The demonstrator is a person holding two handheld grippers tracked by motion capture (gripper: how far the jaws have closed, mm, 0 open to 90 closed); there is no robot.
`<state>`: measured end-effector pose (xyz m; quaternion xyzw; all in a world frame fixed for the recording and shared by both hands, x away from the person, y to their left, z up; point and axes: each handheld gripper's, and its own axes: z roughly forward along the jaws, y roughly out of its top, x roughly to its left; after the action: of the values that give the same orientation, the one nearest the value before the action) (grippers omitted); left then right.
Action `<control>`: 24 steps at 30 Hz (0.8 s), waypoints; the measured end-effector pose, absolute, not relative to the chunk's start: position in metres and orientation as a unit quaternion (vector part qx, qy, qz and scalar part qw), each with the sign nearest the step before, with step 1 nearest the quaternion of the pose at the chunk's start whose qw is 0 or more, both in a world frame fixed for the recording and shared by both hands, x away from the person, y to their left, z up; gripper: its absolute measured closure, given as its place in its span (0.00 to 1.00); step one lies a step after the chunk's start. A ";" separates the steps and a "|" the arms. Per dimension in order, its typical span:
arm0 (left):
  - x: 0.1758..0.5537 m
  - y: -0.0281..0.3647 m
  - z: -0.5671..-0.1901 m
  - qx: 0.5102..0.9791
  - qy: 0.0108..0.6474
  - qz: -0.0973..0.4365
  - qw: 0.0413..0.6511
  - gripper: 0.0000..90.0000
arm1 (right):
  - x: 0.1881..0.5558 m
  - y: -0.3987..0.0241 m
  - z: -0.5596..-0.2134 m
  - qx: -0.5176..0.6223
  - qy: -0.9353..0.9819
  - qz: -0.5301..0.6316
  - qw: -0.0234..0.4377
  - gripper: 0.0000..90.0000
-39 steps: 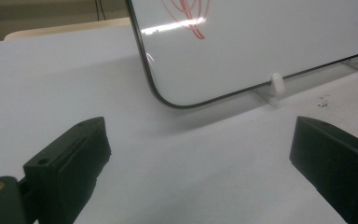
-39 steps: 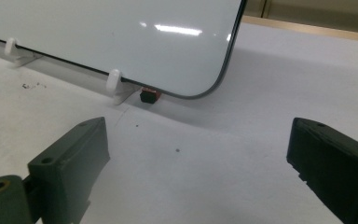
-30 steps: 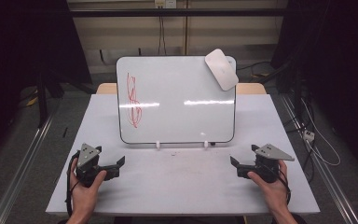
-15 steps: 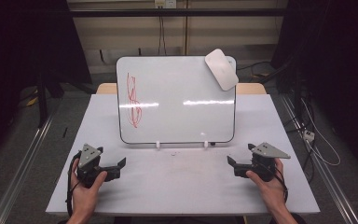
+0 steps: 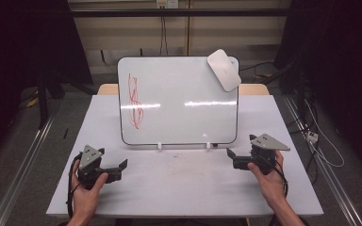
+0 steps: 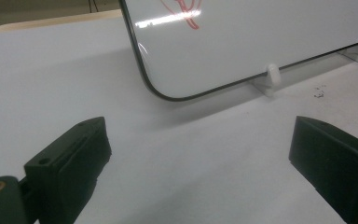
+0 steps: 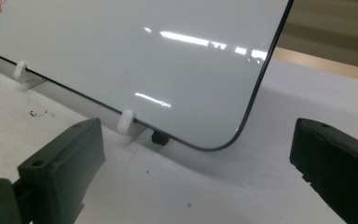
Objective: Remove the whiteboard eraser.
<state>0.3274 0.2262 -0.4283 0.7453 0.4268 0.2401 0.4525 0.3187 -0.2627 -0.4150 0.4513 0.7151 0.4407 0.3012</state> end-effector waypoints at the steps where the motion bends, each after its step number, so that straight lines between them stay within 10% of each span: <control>1: 0.327 0.226 -0.428 0.745 0.427 0.240 0.453 0.05 | 0.321 -0.262 -0.412 0.452 0.718 0.439 0.297 0.03; 24: 0.328 0.226 -0.428 0.747 0.425 0.239 0.452 0.05 | 0.370 -0.252 -0.364 0.430 0.718 0.449 0.313 0.09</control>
<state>0.3282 0.2258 -0.4275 0.7470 0.4246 0.2395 0.4521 0.3703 -0.2525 -0.3638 0.4303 0.7176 0.4493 0.3132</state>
